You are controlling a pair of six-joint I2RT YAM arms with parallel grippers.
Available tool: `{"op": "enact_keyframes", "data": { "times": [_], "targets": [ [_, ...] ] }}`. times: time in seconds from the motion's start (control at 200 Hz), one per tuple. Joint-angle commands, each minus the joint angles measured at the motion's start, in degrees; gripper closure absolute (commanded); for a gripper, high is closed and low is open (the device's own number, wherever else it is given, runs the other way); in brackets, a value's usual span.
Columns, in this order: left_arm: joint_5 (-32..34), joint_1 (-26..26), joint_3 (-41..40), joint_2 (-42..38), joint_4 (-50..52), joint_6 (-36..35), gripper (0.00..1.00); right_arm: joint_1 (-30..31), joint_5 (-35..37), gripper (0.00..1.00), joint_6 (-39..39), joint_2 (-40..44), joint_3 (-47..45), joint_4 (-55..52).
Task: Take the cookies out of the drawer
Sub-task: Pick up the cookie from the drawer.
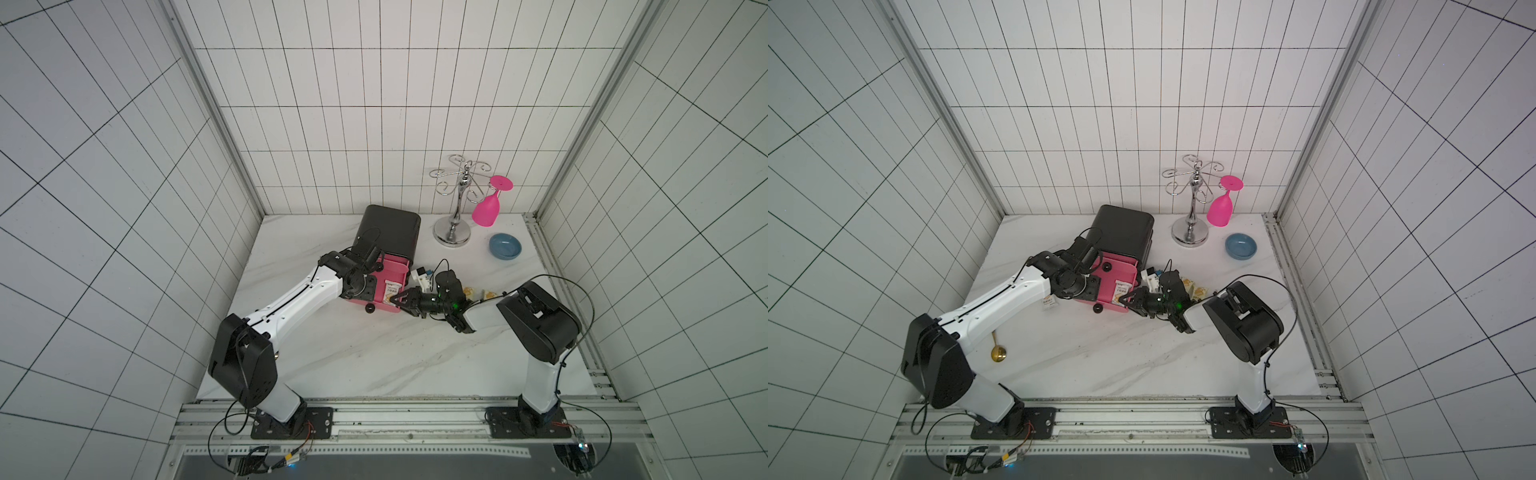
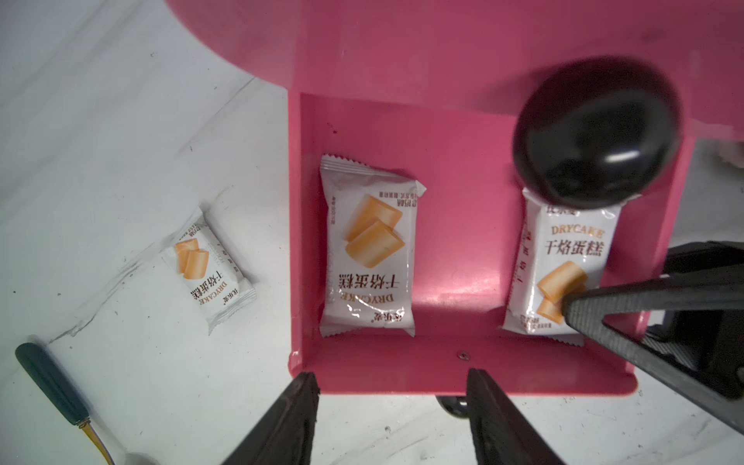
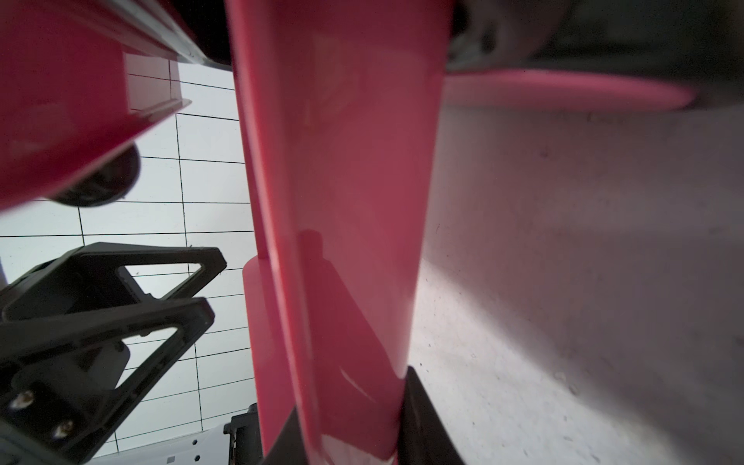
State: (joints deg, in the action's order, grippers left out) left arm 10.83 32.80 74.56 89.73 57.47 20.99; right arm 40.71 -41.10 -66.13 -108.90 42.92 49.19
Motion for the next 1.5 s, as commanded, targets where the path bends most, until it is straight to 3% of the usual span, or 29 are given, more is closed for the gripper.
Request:
{"op": "enact_keyframes", "data": {
  "times": [0.0,0.665,0.89,1.05,1.499],
  "targets": [
    [3.0,0.3,-0.3,1.6,-3.5,1.0,0.37,-0.8,-0.5,0.77,0.2,2.1,2.2,-0.4],
    [5.2,0.2,-3.8,10.2,-9.9,1.9,0.36,-0.4,-0.7,0.67,6.0,6.5,4.2,-10.8],
    [4.6,0.2,-4.7,11.3,-10.7,1.7,0.56,-0.4,-0.6,0.67,6.4,6.8,4.8,-11.8],
    [4.6,0.2,-4.9,9.7,-10.7,1.7,0.61,-0.4,-0.4,0.66,6.4,6.8,5.0,-12.0],
    [1.0,0.2,-0.1,-3.4,-2.4,1.8,0.63,-0.4,-0.4,0.66,6.6,6.8,6.0,-13.2]
  ]
}}
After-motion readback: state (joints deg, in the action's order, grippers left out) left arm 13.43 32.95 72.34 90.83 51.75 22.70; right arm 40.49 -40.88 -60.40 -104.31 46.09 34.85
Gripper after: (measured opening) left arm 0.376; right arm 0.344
